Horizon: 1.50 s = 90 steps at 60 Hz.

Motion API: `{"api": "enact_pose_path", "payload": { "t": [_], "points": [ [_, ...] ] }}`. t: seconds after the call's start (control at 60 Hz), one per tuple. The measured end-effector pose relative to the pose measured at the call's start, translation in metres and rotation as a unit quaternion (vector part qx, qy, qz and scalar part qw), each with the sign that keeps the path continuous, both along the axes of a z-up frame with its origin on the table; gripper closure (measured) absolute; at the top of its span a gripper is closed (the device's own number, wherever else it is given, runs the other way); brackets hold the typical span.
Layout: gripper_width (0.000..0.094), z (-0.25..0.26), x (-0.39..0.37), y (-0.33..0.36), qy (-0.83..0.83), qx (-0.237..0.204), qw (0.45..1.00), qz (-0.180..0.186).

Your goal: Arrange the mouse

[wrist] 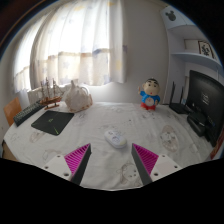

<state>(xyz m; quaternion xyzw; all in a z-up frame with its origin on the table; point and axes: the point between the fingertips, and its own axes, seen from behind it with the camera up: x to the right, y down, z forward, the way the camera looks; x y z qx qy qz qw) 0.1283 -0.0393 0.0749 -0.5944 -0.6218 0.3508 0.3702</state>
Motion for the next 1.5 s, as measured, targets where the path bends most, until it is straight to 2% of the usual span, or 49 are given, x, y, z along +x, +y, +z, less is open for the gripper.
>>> {"api": "enact_pose_path", "payload": {
  "t": [0.367, 0.667, 0.967, 1.083, 1.133, 1.183, 1.383, 1.5],
  "points": [
    [0.0093, -0.063, -0.071, 0.018, -0.027, -0.011, 1.0, 0.005],
    [0.0098, -0.086, -0.107, 0.028, -0.06, 0.006, 0.998, 0.01],
    [0.0102, -0.091, -0.136, 0.042, -0.065, 0.003, 0.998, -0.001],
    [0.0222, -0.093, -0.139, 0.039, -0.066, -0.007, 0.998, 0.0],
    [0.0314, -0.093, -0.14, 0.034, -0.066, -0.009, 0.998, 0.002],
    [0.0461, -0.093, -0.141, 0.032, -0.065, -0.006, 0.998, 0.006],
    [0.053, -0.091, -0.141, 0.033, -0.078, -0.006, 0.997, -0.005],
    [0.0549, -0.07, -0.145, 0.039, -0.071, 0.007, 0.997, -0.018]
  ]
}}
